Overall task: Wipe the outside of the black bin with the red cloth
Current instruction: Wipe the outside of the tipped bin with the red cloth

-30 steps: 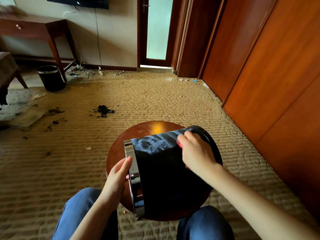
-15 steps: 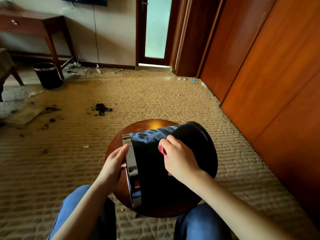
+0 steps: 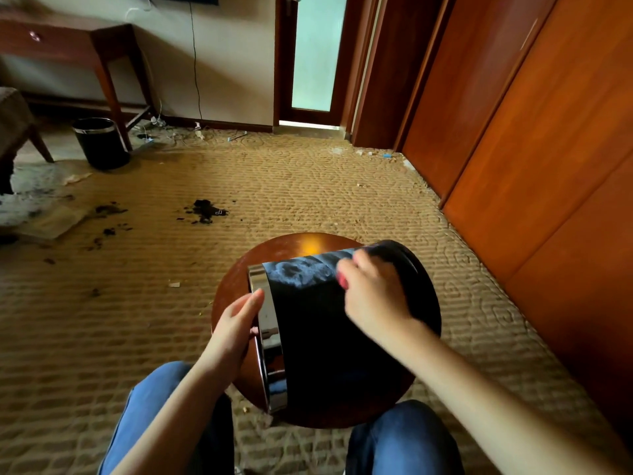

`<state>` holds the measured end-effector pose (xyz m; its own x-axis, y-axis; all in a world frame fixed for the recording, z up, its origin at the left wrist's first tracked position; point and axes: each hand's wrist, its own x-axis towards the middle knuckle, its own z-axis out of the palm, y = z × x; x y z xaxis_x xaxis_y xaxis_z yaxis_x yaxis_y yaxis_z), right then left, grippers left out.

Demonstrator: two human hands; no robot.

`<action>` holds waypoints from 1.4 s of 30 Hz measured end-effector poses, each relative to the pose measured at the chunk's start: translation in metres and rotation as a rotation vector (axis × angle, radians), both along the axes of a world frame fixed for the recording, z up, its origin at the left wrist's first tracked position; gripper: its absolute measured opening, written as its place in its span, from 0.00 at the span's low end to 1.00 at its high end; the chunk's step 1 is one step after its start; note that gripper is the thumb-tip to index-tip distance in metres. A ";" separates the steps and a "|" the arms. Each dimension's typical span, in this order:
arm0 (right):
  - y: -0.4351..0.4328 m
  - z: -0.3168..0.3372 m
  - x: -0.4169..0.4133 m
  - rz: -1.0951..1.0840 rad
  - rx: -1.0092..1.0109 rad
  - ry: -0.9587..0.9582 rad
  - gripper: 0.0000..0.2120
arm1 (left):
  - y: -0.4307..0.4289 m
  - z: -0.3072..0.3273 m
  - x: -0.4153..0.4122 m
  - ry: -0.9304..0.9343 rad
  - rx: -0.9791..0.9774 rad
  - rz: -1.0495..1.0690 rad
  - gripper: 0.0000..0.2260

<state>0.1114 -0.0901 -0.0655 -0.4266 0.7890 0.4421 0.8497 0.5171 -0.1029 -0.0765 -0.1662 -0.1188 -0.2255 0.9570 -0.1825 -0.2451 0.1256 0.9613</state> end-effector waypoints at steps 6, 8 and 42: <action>-0.043 -0.018 -0.013 0.275 0.030 -0.056 0.14 | 0.000 0.004 0.004 0.009 0.024 0.012 0.13; -0.017 -0.012 0.012 0.150 0.024 -0.071 0.13 | -0.012 -0.003 0.007 0.038 0.029 -0.021 0.16; -0.052 -0.014 -0.031 0.455 0.047 -0.148 0.12 | 0.003 0.000 -0.006 0.055 -0.031 -0.047 0.13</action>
<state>0.0806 -0.1416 -0.0797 -0.7849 0.4885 0.3812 0.5399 0.8410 0.0339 -0.0826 -0.1636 -0.1184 -0.1911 0.9608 -0.2008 -0.1850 0.1657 0.9687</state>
